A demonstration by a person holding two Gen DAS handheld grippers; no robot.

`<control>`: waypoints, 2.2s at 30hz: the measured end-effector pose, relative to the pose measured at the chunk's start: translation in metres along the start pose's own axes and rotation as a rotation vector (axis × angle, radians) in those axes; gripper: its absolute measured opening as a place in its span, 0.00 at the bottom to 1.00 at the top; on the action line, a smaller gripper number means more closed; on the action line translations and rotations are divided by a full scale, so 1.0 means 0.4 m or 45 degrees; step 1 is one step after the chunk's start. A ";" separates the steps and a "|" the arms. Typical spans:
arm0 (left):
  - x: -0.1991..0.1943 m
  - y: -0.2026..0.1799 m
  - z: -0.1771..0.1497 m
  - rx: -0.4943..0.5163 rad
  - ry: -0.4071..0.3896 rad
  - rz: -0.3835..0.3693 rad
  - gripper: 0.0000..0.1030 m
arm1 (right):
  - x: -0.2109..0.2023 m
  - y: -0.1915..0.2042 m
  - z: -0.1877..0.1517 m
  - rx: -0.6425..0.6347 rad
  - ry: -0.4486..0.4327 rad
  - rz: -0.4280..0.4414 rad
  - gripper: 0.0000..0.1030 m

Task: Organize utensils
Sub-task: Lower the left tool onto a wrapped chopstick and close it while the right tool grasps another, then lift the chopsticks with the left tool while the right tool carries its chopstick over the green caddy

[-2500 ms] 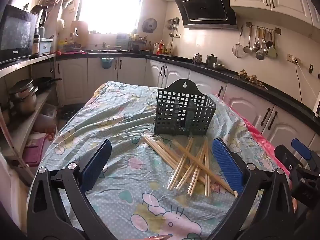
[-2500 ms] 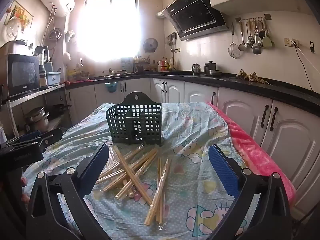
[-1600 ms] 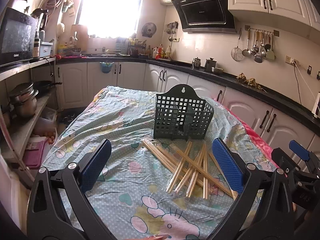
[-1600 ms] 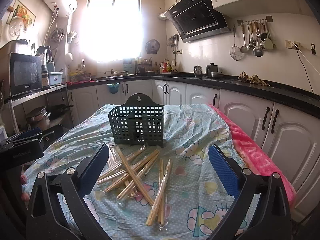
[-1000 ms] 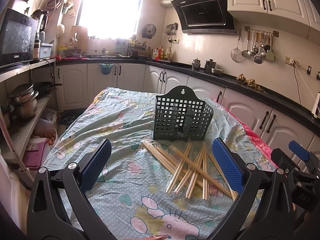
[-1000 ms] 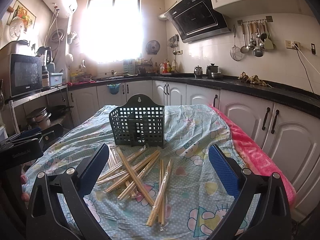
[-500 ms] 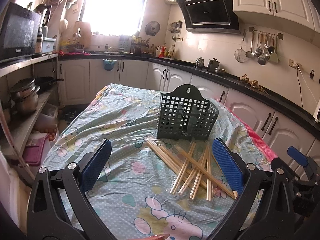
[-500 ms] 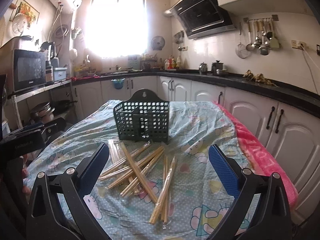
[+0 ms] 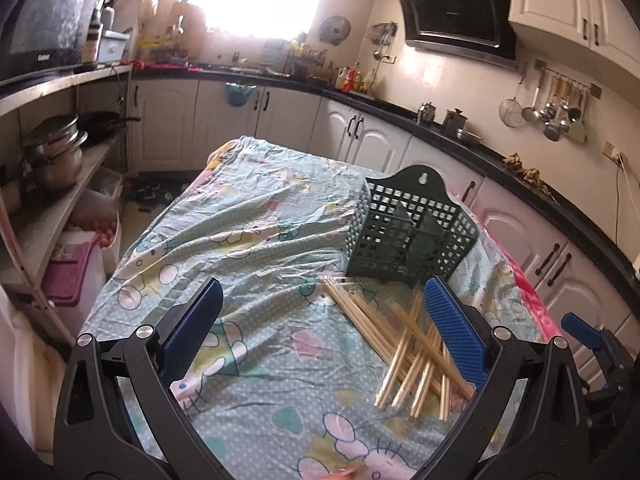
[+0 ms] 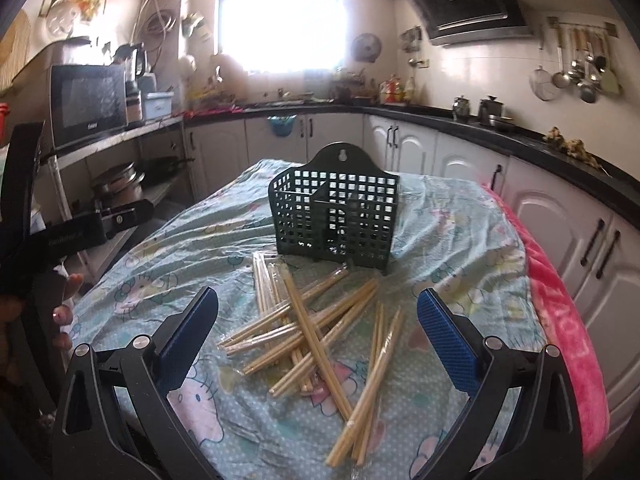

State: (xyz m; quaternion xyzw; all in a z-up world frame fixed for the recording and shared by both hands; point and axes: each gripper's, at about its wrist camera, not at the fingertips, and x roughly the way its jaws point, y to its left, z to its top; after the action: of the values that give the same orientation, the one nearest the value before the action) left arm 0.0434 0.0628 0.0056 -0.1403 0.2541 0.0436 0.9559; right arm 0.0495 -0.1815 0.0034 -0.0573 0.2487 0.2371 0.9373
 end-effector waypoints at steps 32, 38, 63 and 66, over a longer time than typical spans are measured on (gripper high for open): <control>0.477 0.070 0.041 -0.327 0.657 -0.227 0.25 | 0.380 0.019 0.047 -0.156 0.456 0.222 0.51; 0.528 0.062 0.033 -0.348 0.715 -0.221 0.21 | 0.411 0.013 0.038 -0.144 0.503 0.237 0.46; 0.517 0.115 0.075 -0.281 0.634 -0.184 0.02 | 0.436 -0.016 0.081 -0.057 0.536 0.414 0.12; 0.473 0.117 0.113 -0.259 0.576 -0.210 0.02 | 0.408 -0.022 0.108 -0.053 0.490 0.424 0.11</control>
State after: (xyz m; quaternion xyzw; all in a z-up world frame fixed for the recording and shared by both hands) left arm 0.2214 0.1230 -0.0627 -0.2620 0.4436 -0.0418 0.8560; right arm 0.1974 -0.1116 -0.0395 -0.0789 0.4237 0.3780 0.8194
